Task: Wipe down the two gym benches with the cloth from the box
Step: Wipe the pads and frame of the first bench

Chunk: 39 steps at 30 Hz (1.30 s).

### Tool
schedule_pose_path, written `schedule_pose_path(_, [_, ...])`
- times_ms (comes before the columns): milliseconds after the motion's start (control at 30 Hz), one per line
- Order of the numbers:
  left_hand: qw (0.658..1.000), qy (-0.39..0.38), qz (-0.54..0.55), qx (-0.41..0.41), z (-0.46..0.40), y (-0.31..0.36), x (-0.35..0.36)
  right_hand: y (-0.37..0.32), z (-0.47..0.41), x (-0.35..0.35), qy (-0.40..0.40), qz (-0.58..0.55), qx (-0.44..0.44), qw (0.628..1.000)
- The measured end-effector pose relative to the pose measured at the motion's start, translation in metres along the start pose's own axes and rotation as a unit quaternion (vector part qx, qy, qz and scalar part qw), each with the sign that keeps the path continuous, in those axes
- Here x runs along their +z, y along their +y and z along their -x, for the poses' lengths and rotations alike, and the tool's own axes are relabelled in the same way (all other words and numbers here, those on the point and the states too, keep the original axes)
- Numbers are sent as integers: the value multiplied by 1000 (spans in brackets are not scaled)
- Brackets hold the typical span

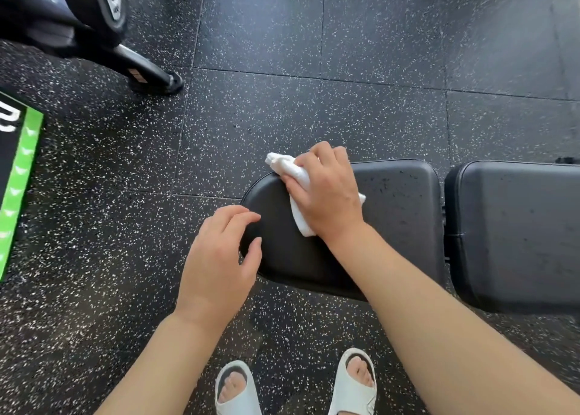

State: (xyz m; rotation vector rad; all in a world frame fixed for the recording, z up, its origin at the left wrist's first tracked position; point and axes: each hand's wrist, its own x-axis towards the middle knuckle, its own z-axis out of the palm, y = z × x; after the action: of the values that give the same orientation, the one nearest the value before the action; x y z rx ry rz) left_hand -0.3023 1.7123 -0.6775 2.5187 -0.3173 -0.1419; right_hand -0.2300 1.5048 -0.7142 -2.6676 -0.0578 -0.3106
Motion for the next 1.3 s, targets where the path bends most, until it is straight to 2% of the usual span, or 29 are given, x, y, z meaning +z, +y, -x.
schedule_pose_path(133, [1000, 2, 4, -7, -11, 4, 2, -2, 20, -3, 23, -57, 17, 998])
schedule_pose_path(267, [1000, -17, -8, -8, -18, 1, 10, 0, 74, -20, -11, -65, 2, 998])
schedule_pose_path(367, [1000, 5, -20, -9, -17, 0, 24, 4, 95, -26, -28, -60, -7, 998])
schedule_pose_path(467, [998, 45, -14, -33, -12, 3, 42, 7, 80, -22, -45, -21, 10, 999])
schedule_pose_path(600, [996, 79, 0, -50, -9, 0, 56, 5, 19, -7, -13, -6, -3, 1000])
schedule_pose_path(733, [996, 71, 31, -43, -5, -5, 57, -2, -16, 5, -14, -5, 23, 1000])
schedule_pose_path(833, [997, 55, 48, -40, -3, -7, 51, -7, 16, -2, -78, 27, -41, 996])
schedule_pose_path(900, [997, 42, 45, -41, -3, -8, 47, -10, 56, -10, -127, 0, -57, 990])
schedule_pose_path(967, [998, 38, 33, -40, -1, -7, 47, -4, 99, -21, -130, -41, -71, 988])
schedule_pose_path(1067, [997, 44, 31, -49, 2, 1, 47, 15, 128, -42, -135, -35, -118, 983])
schedule_pose_path(1200, [996, 41, 37, -63, 0, 6, 45, 32, 78, -42, -77, -13, -117, 990])
schedule_pose_path(1300, [997, 38, 42, -57, -1, 3, 45, 31, 16, -25, -75, 91, -66, 991])
